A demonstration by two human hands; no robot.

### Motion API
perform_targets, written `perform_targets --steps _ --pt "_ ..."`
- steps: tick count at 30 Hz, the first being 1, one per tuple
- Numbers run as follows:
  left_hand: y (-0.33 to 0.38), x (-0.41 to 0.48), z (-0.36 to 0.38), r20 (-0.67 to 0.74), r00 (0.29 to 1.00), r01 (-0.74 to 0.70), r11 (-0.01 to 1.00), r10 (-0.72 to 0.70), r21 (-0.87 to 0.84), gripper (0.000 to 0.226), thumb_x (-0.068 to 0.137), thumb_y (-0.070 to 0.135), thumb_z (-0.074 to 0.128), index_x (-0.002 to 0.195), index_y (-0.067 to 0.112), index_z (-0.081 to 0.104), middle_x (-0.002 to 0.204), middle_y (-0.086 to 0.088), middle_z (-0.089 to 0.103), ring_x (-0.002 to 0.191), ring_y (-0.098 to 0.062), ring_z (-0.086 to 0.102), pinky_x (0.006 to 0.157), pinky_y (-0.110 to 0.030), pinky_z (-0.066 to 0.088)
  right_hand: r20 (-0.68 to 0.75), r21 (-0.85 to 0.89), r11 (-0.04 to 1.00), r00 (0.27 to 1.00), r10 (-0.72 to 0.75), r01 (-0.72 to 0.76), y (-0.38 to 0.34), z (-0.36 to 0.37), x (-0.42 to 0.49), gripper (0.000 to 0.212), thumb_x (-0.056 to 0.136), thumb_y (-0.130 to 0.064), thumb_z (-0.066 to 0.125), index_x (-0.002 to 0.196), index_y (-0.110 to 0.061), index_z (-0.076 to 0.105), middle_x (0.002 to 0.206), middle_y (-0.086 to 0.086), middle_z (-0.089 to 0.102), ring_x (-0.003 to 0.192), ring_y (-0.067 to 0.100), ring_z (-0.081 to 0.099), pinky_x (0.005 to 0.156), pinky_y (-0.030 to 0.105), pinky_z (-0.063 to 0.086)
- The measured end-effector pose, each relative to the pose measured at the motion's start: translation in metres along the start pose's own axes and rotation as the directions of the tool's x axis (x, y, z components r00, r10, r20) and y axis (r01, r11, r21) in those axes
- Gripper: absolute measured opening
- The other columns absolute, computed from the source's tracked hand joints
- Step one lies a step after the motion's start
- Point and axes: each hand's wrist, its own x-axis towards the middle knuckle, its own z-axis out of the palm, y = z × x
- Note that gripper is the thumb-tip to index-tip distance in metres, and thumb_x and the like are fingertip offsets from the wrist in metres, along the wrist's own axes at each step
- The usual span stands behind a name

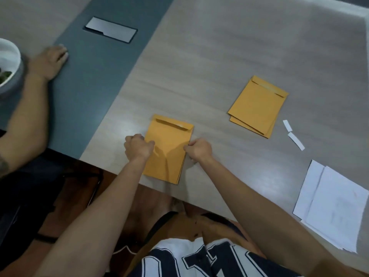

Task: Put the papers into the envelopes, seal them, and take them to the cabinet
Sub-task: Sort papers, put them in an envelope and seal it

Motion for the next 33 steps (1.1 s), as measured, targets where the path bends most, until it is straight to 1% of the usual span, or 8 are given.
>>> perform_targets --steps 6,11,14,17,21,28,31,33 --pt "0.002 0.006 -0.003 0.033 0.999 0.013 1.0 -0.012 -0.023 0.049 0.089 0.035 0.065 0.132 0.014 0.057 0.137 -0.012 0.045 0.125 -0.032 0.045 0.099 -0.044 0.046 -0.004 0.038 0.998 0.998 0.056 -0.056 -0.008 0.007 0.0 0.027 0.079 -0.021 0.065 0.089 0.001 0.075 0.081 0.016 0.075 0.07 0.03 0.072 0.067 0.041 0.062" --pt "0.004 0.011 -0.006 -0.016 1.0 0.007 0.994 -0.009 -0.11 0.042 0.085 0.028 0.069 0.122 0.014 0.057 0.126 -0.009 0.053 0.119 -0.029 0.05 0.096 -0.044 0.047 0.009 0.066 0.991 0.993 0.119 -0.12 -0.012 0.007 0.003 0.017 0.081 -0.022 0.063 0.073 -0.009 0.072 0.067 0.009 0.071 0.054 0.022 0.066 0.055 0.028 0.058" --pt "0.004 0.012 -0.008 -0.038 0.999 -0.001 0.981 -0.007 -0.192 0.03 0.085 0.023 0.068 0.106 0.015 0.049 0.108 -0.009 0.061 0.092 -0.027 0.059 0.079 -0.041 0.052 0.022 0.119 0.98 0.987 0.159 -0.16 -0.014 0.008 0.006 0.022 0.083 -0.023 0.064 0.065 -0.011 0.064 0.062 0.008 0.065 0.05 0.023 0.061 0.052 0.028 0.055" --pt "0.007 0.013 -0.011 -0.027 0.999 0.01 0.959 -0.019 -0.282 0.026 0.09 0.022 0.065 0.107 0.014 0.047 0.096 -0.007 0.06 0.073 -0.022 0.055 0.065 -0.034 0.045 0.045 0.193 0.963 0.982 0.184 -0.189 -0.012 0.01 0.011 0.025 0.087 -0.024 0.065 0.066 -0.012 0.059 0.065 0.01 0.063 0.05 0.024 0.058 0.057 0.033 0.056" --pt "0.015 0.018 -0.014 0.022 0.996 -0.07 0.944 0.081 -0.323 0.027 0.095 0.027 0.06 0.117 0.013 0.055 0.102 -0.001 0.058 0.085 -0.022 0.057 0.072 -0.032 0.045 0.063 0.312 0.922 0.974 0.218 -0.227 -0.013 0.005 0.014 0.022 0.088 -0.031 0.067 0.079 -0.012 0.06 0.072 0.011 0.067 0.053 0.023 0.063 0.065 0.039 0.062" --pt "0.042 0.009 -0.001 0.107 0.97 -0.165 0.914 0.218 -0.37 0.011 0.097 0.027 0.058 0.097 0.016 0.056 0.087 0.004 0.058 0.082 -0.02 0.055 0.071 -0.031 0.042 0.022 0.503 0.847 0.983 0.183 -0.169 0.007 -0.024 0.017 0.015 0.092 -0.025 0.065 0.092 -0.015 0.054 0.095 0.011 0.065 0.081 0.023 0.067 0.059 0.034 0.059" --pt "0.064 0.0 0.016 0.152 0.941 -0.233 0.904 0.303 -0.359 0.013 0.096 0.026 0.06 0.093 0.015 0.055 0.089 0.001 0.06 0.082 -0.021 0.055 0.072 -0.034 0.044 -0.045 0.516 0.846 0.982 0.185 -0.135 0.031 -0.046 0.015 0.014 0.092 -0.025 0.065 0.087 -0.017 0.055 0.093 0.007 0.064 0.087 0.024 0.066 0.069 0.039 0.061" --pt "0.077 -0.011 0.029 0.184 0.916 -0.282 0.899 0.356 -0.335 0.017 0.096 0.026 0.06 0.087 0.015 0.051 0.081 0.002 0.056 0.074 -0.019 0.052 0.063 -0.033 0.04 -0.096 0.507 0.853 0.975 0.199 -0.124 0.049 -0.06 0.011 0.015 0.091 -0.026 0.066 0.085 -0.018 0.055 0.09 0.005 0.063 0.086 0.024 0.065 0.074 0.041 0.061"
